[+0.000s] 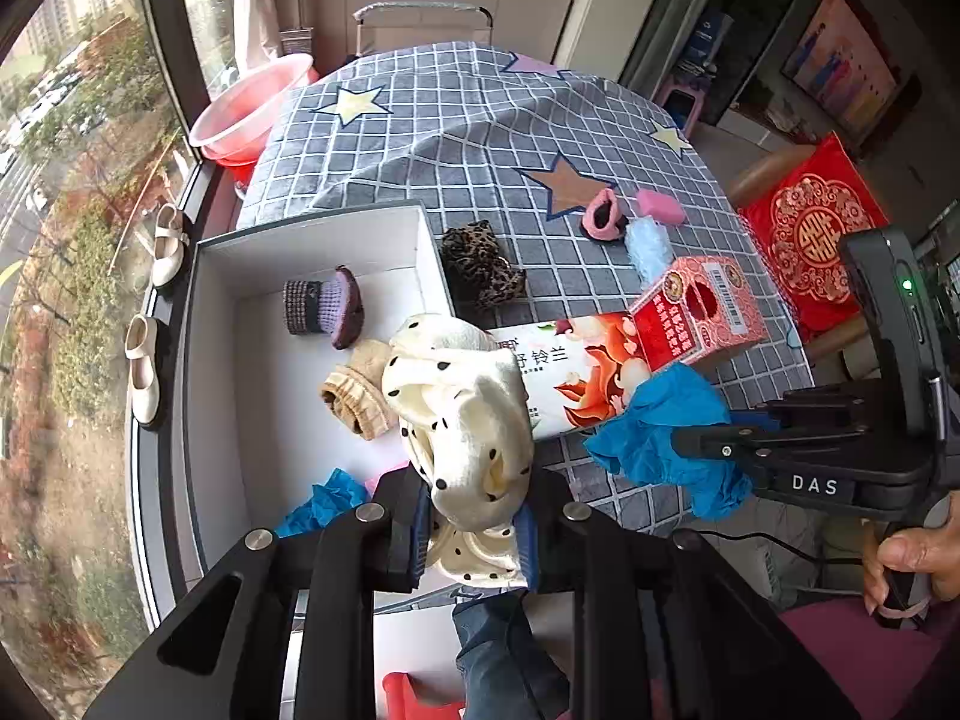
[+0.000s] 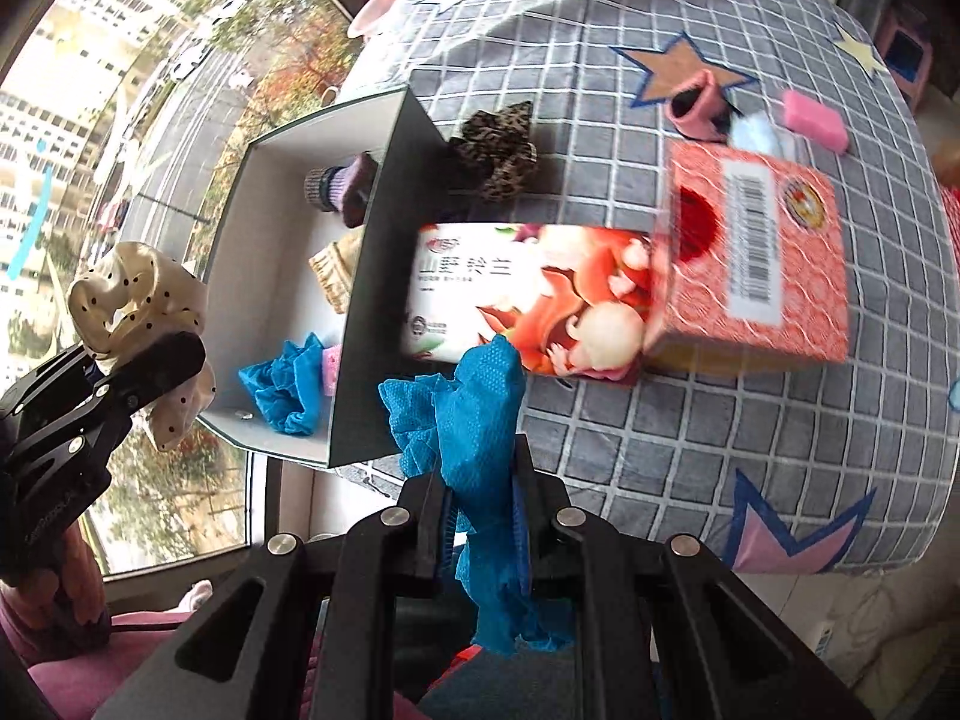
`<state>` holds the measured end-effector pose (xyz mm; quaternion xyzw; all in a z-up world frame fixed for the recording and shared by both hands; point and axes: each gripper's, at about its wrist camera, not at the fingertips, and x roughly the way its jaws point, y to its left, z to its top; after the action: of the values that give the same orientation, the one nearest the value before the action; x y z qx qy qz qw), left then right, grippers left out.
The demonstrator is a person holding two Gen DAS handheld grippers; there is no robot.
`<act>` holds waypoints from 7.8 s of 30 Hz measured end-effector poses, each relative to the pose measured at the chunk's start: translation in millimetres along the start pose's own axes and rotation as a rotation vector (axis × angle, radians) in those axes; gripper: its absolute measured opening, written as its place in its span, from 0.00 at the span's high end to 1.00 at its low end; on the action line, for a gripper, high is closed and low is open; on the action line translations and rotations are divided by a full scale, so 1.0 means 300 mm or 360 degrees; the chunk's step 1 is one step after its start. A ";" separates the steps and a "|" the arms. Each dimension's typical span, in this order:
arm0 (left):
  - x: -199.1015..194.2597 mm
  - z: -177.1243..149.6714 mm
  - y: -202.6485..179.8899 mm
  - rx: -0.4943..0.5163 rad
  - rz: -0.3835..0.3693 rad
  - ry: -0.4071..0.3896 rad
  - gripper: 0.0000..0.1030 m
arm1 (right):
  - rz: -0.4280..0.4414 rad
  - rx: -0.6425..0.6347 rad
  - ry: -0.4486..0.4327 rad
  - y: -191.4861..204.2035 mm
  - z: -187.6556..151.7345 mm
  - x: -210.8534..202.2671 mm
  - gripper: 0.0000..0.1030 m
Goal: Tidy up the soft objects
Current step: 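Carry scrunchie in left tool while right tool carries blue cloth over white box, then open left tool over box while right tool releases blue cloth inside, then move both open tools from the box toward the remaining items on the table, then grasp pink-black knit sock with left tool while right tool grasps fluffy light-blue item, then carry knit sock in left tool while right tool carries fluffy blue item over box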
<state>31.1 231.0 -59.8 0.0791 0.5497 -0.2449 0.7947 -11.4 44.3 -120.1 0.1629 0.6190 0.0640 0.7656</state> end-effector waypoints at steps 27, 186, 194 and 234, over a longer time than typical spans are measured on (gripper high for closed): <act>0.016 -0.080 0.259 -0.0431 0.0149 -0.0039 0.75 | 0.0105 -0.0464 0.0022 0.393 0.216 0.019 0.84; 1.170 0.788 -0.690 0.0556 0.0028 0.0718 0.70 | -0.0409 0.0351 0.0322 -0.955 0.545 0.317 0.10; 1.047 0.854 -0.672 0.0497 -0.0002 0.0571 0.75 | -0.0324 0.0265 0.0148 -0.914 0.522 0.198 0.71; 0.393 0.470 -0.265 0.0238 0.0070 0.0201 0.75 | -0.0017 -0.0135 -0.0085 -0.240 0.575 -0.103 0.71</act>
<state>143.5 70.6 -102.1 0.1656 0.5769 -0.2623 0.7556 141.3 -61.9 -84.0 0.1286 0.5960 0.0819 0.7884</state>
